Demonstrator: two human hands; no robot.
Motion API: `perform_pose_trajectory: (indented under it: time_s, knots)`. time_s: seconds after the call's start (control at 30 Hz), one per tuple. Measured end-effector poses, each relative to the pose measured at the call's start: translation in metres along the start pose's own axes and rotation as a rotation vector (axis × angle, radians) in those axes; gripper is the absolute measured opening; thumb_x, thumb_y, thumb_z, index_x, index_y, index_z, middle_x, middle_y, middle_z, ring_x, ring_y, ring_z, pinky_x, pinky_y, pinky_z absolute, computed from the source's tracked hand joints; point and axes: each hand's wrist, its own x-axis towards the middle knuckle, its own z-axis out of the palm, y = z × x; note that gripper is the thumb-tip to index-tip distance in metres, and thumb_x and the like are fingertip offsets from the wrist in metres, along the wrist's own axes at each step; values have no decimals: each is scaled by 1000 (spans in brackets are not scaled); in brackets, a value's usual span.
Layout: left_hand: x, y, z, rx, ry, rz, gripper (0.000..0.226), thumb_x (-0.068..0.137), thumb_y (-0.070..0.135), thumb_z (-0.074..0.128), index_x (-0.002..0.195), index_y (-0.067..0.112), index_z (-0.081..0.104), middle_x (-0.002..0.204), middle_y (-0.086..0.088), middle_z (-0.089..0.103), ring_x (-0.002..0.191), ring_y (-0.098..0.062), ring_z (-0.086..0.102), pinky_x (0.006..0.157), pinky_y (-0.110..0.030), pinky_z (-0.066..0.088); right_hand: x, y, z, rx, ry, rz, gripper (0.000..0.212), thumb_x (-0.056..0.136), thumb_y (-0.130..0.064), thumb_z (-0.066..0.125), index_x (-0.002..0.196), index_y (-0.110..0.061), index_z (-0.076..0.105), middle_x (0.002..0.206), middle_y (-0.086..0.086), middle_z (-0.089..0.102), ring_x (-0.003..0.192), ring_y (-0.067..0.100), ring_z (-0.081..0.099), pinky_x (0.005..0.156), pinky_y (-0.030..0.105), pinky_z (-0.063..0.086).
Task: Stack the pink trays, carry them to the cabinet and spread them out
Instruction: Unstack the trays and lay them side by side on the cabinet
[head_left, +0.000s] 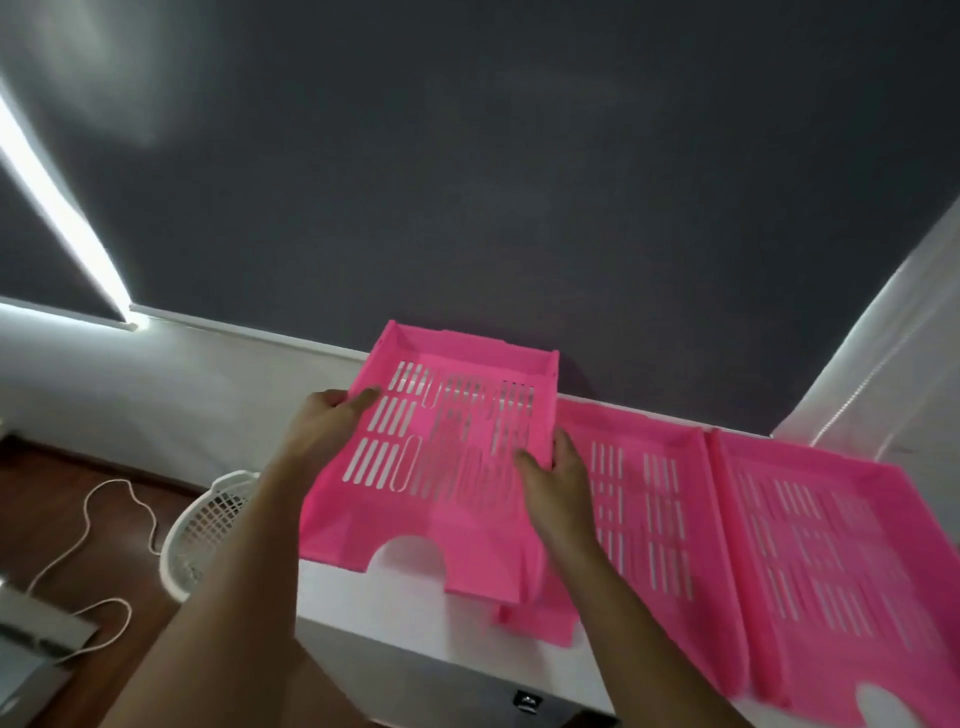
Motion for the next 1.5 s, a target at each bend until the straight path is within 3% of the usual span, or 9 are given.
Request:
perform_pose_trajectory:
  time_s: [0.13,0.37,0.53,0.6,0.73,0.9,1.1,1.4,1.5]
  knots:
    - [13,-21,-29,29,9,-3,41,96,39,58,110,4,72,91,-16,77,71,-27,70,70,-38,58,-7,13,41,-106,-71,65,79,95,-29,61,159,-18,15,163,5,29,135,24,48,91,16,37]
    - [22,-71,-30,77,4,-9,59,99,56,40,129,11,64,112,-6,72,98,-24,65,90,-37,49,0,30,66,-179,-124,185,79,97,-24,55,160,-21,8,163,11,28,65,3,63,34,8,38]
    - [37,-90,-18,108,-16,-23,57,98,51,47,130,7,63,126,-16,68,107,-26,60,91,-38,43,-2,40,74,-224,-123,178,80,101,-22,47,159,-19,-7,168,7,2,131,26,52,87,22,53]
    - [43,-94,-13,139,-45,-36,61,97,53,50,133,5,60,128,-19,66,113,-30,60,93,-39,42,0,43,76,-225,-119,181,79,101,-21,46,158,-16,-8,168,8,-1,120,21,53,100,32,44]
    - [51,-97,-3,211,-59,-33,70,94,57,52,138,2,53,134,-21,62,121,-35,58,102,-43,43,7,46,74,-170,-64,164,76,101,-20,46,159,-16,-2,168,8,6,74,-1,23,84,32,29]
    - [51,-91,11,356,6,68,58,91,49,62,125,3,59,116,-20,67,122,-41,56,101,-50,45,5,31,62,-81,4,100,68,101,-16,48,159,-20,13,162,10,30,35,-3,43,42,13,40]
    - [6,-67,93,374,-135,268,59,96,43,56,146,12,43,153,-14,45,138,-32,42,112,-48,33,9,22,-10,44,304,-152,41,94,3,53,132,-12,62,127,-1,67,117,13,63,105,33,49]
    - [-26,-52,197,379,-423,192,73,94,35,61,152,6,29,147,-20,48,131,-36,51,109,-52,43,15,96,-183,-331,691,72,49,95,-12,60,142,-4,48,145,19,54,132,38,51,108,52,40]
    - [-29,-54,211,366,-357,189,65,95,6,54,153,3,24,109,-15,68,74,-16,74,60,-31,62,9,115,-199,-392,519,159,58,99,-21,59,150,-3,38,147,19,52,127,37,57,106,50,43]
